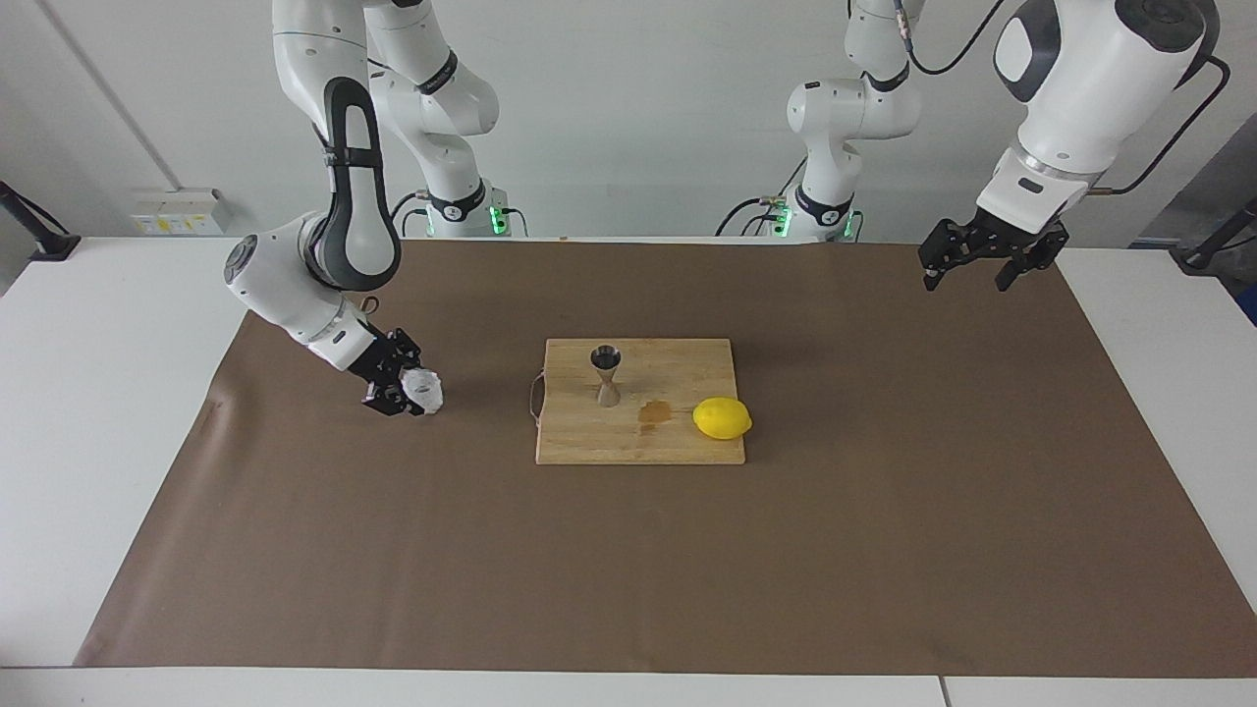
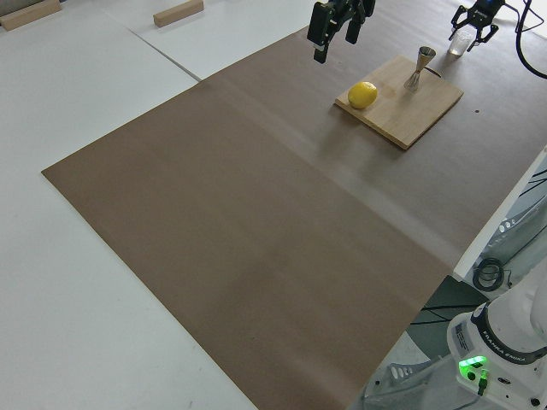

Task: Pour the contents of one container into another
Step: 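Open the right gripper to release the white cup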

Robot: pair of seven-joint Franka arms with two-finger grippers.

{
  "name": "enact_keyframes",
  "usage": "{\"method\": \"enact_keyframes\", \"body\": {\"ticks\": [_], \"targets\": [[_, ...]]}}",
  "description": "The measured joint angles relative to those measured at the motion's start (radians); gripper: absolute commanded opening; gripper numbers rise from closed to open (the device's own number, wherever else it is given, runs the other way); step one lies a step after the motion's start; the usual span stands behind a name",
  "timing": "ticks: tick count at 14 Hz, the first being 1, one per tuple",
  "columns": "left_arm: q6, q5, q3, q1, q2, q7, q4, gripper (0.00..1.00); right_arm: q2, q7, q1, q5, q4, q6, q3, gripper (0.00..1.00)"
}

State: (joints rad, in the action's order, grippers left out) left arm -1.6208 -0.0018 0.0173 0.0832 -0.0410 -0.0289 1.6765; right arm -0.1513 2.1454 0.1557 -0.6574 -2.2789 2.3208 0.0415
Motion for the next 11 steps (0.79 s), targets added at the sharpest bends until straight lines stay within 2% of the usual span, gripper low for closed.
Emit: {"method": "enact_keyframes", "body": {"ticks": [6,11], "targets": [[-0.002,0.000,-0.001,0.000,0.000,0.000,0.000,1.00,0.007,-0.003,0.001,0.000,0.001,-0.020,0.000,1.00],[-0.002,0.000,-0.005,-0.001,0.000,0.000,0.000,1.00,0.108,-0.154,0.002,0.026,0.005,-0.114,-0.001,1.00]]}}
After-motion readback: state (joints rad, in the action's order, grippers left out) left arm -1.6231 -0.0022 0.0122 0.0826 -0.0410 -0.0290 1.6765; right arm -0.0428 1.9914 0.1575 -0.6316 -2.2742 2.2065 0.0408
